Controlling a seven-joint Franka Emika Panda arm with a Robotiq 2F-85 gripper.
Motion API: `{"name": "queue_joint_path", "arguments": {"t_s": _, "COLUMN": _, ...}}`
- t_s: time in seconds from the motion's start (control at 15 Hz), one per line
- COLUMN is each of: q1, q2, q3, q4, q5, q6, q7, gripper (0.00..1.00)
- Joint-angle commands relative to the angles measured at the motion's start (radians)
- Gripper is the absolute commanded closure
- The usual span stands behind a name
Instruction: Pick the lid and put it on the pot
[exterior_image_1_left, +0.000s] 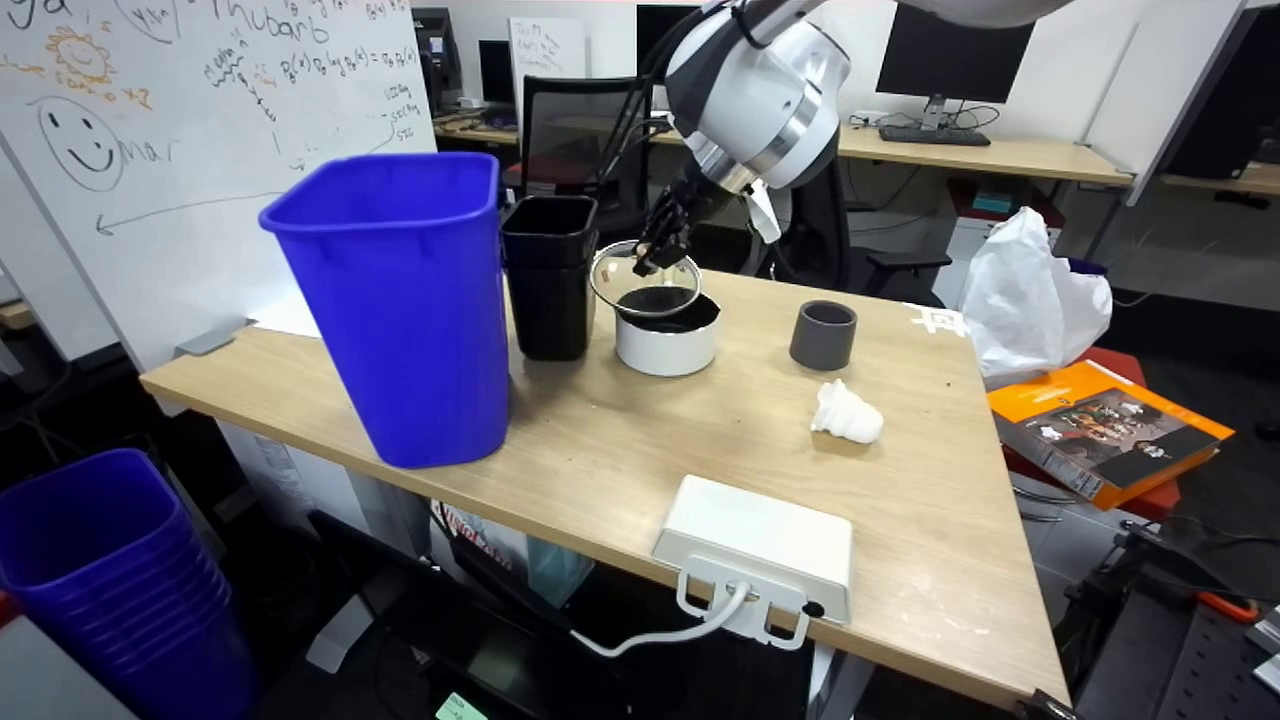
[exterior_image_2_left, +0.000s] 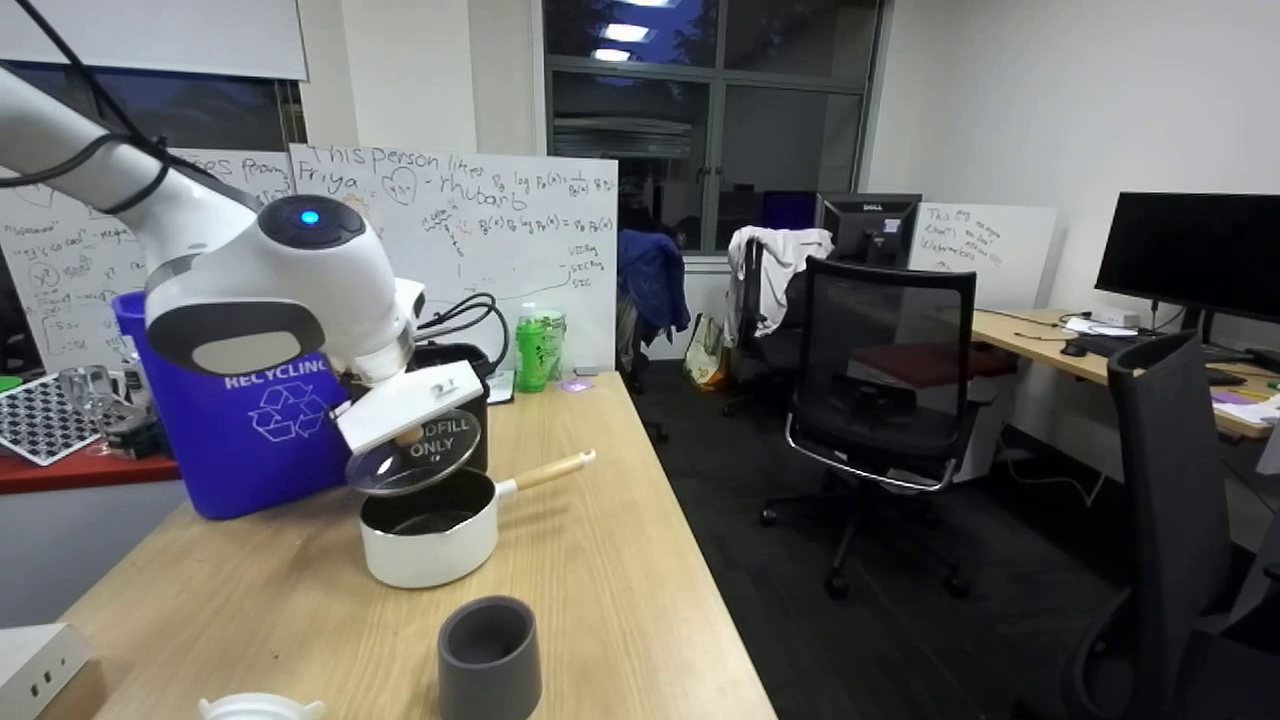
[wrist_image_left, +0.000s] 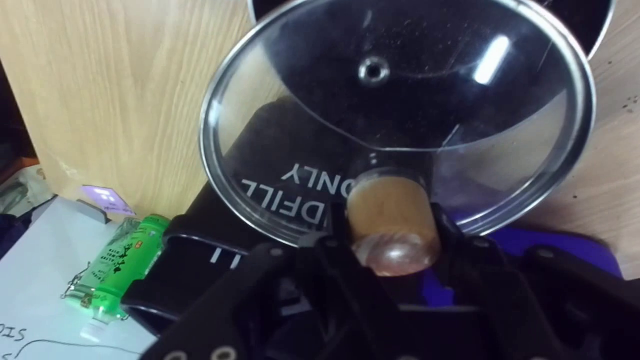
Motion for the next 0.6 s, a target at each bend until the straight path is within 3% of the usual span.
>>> {"name": "queue_joint_path", "arguments": {"t_s": 0.0, "q1": -0.140, "q2": 0.000, "q3": 0.155, "q4": 0.059, "q5": -0.144, "q6": -0.001, "q7": 0.110, "gripper": 0.84}}
{"name": "queue_joint_path", "arguments": {"t_s": 0.27, "q1": -0.245, "q2": 0.007, "q3": 0.272, "q4": 0.051, "q5": -0.265, "q6": 0.029, "q7": 0.174, "gripper": 0.84}}
{"name": "queue_joint_path", "arguments": {"t_s": 0.53, "q1": -0.299, "q2": 0.027, "q3": 0.334, "q4": 0.020, "q5": -0.353, "q6": 0.093, "q7": 0.223, "gripper": 0.84}}
